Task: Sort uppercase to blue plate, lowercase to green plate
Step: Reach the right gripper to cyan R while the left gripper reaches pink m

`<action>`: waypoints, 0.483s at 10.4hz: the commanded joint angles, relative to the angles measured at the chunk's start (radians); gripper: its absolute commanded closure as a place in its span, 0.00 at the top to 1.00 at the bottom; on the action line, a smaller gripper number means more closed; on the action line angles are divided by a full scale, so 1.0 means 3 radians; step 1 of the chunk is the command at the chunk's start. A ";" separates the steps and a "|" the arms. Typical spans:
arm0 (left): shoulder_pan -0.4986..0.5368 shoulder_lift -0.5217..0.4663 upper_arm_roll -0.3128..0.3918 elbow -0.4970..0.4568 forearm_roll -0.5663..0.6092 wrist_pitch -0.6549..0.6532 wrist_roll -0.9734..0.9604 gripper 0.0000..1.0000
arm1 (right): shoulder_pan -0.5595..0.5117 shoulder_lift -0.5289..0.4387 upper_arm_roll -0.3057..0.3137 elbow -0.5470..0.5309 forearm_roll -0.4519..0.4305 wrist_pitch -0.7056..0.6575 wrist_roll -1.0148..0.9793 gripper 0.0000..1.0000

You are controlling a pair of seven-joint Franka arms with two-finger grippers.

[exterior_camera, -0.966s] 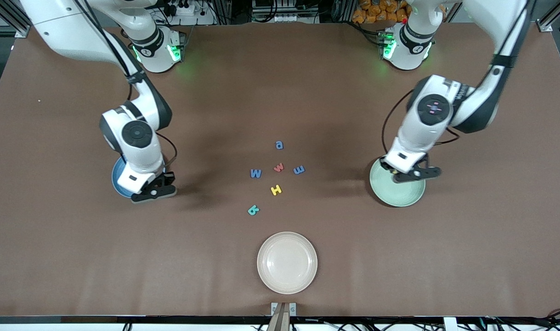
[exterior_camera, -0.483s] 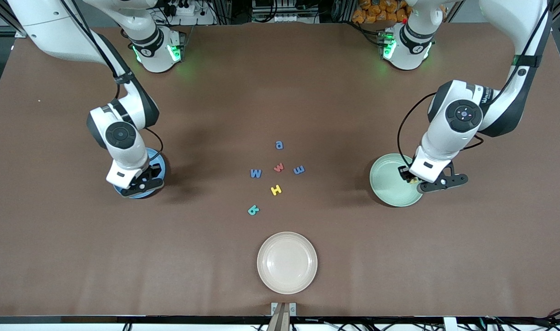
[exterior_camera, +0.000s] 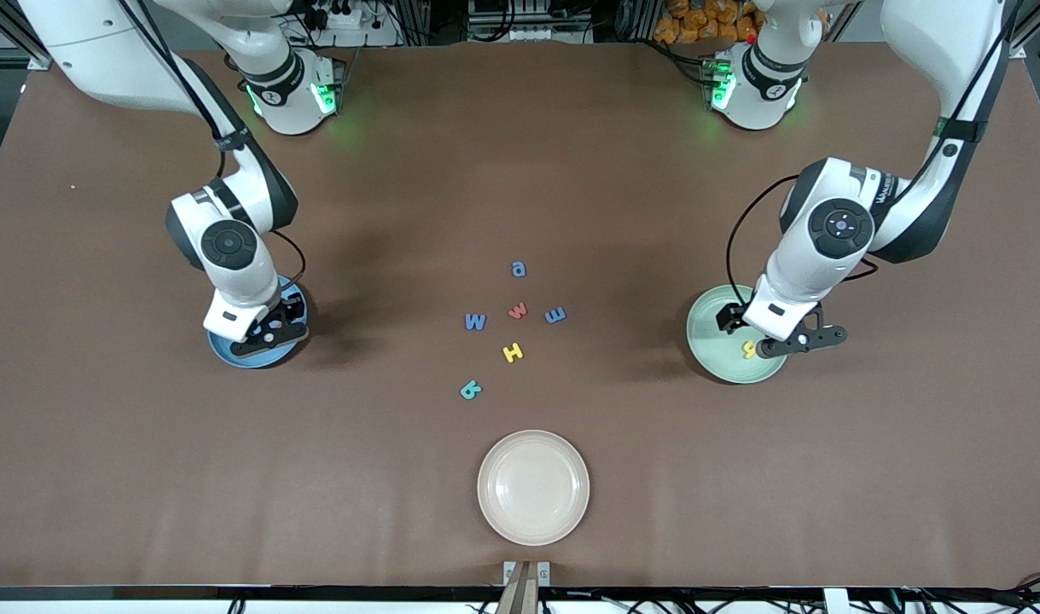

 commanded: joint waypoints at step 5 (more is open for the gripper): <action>-0.0452 0.0444 -0.0008 0.0427 -0.0003 -0.0062 -0.0529 1.00 | 0.0596 -0.0210 0.0039 0.0474 0.2051 -0.0109 0.0158 0.65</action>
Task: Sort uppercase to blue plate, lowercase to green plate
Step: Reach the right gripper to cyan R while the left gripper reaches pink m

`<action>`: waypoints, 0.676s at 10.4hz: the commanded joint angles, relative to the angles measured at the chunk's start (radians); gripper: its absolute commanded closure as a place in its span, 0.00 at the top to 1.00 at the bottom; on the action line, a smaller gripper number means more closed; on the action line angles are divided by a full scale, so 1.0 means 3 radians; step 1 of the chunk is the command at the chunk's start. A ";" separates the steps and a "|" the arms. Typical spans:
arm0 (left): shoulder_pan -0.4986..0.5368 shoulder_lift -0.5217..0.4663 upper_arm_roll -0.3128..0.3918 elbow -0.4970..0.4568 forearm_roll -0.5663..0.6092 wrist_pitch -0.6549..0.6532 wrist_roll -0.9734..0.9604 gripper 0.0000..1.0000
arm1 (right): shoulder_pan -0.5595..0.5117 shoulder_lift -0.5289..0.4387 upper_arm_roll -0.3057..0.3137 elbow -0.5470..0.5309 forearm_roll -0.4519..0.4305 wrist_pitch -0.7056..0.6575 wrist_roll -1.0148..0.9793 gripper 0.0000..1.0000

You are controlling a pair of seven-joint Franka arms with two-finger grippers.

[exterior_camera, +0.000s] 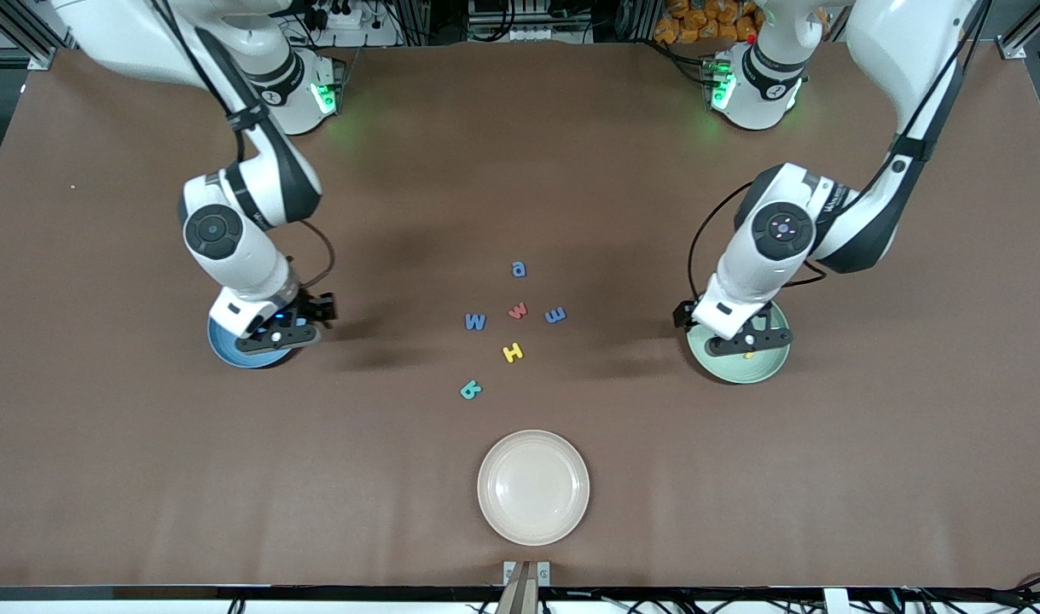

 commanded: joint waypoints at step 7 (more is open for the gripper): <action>-0.0178 0.0387 -0.0003 0.0385 -0.0017 -0.0067 -0.0750 1.00 | 0.0678 0.0718 -0.0018 0.0835 0.0224 0.0671 0.1960 0.65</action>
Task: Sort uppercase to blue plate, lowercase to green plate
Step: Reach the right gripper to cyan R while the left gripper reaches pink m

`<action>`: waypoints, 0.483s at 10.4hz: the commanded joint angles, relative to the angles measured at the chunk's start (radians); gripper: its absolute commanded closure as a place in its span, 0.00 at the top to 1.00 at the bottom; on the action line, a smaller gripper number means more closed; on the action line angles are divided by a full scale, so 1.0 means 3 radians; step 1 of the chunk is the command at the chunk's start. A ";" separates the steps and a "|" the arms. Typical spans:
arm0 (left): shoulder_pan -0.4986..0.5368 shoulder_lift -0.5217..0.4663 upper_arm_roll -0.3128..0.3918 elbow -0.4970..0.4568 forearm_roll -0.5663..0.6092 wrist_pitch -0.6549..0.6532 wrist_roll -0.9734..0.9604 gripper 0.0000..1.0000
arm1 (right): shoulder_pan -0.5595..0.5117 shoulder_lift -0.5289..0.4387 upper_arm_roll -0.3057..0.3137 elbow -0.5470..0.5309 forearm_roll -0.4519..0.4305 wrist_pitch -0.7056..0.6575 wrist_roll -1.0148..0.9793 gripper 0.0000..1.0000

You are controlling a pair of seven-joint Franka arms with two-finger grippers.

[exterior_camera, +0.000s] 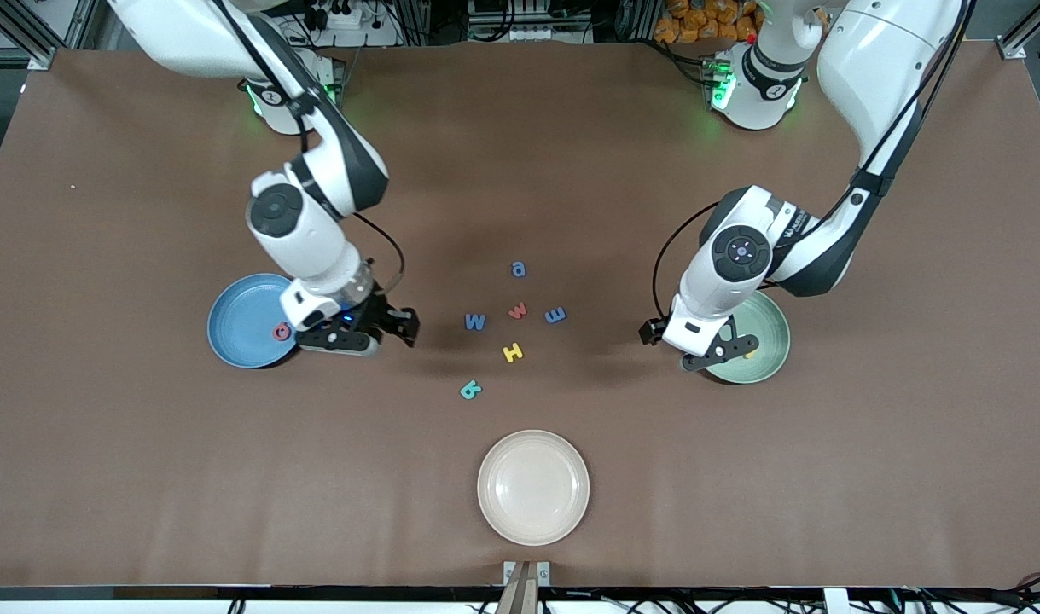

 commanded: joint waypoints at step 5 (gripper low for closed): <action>0.0047 0.0016 0.0013 0.0061 -0.0063 -0.0092 -0.0058 1.00 | 0.0263 0.0883 -0.0057 0.0926 -0.0582 0.0034 0.1338 0.62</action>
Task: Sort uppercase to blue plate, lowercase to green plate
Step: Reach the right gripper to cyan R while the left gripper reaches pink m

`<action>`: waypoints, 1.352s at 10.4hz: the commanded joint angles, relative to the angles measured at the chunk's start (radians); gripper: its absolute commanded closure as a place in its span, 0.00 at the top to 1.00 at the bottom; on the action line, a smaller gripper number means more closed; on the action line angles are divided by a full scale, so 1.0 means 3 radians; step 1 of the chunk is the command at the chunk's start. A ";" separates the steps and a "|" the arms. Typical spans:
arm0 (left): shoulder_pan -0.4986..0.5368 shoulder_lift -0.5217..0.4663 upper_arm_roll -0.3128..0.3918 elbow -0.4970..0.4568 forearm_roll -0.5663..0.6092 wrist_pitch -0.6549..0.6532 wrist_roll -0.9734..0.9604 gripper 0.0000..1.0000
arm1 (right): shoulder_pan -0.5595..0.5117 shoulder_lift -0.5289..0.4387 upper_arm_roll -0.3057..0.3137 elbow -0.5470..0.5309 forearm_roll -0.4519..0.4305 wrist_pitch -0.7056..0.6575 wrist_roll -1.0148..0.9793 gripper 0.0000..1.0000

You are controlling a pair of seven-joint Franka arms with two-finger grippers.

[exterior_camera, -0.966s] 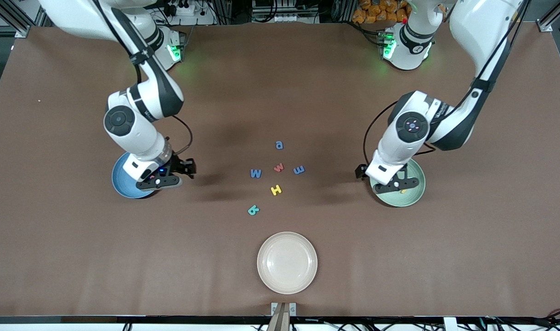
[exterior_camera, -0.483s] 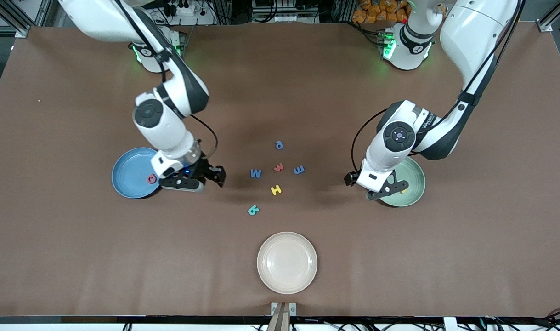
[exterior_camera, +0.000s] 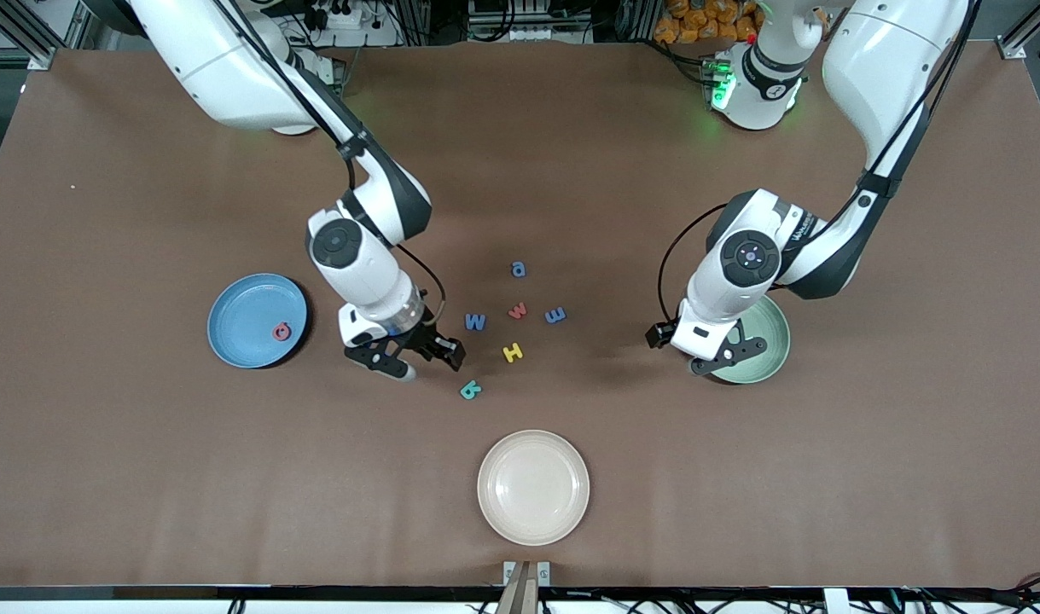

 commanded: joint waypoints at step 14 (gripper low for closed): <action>0.0129 0.0009 0.0010 0.0072 -0.0053 -0.0062 -0.0011 1.00 | 0.0265 0.1129 -0.0036 0.1668 -0.0686 -0.1107 0.1307 0.59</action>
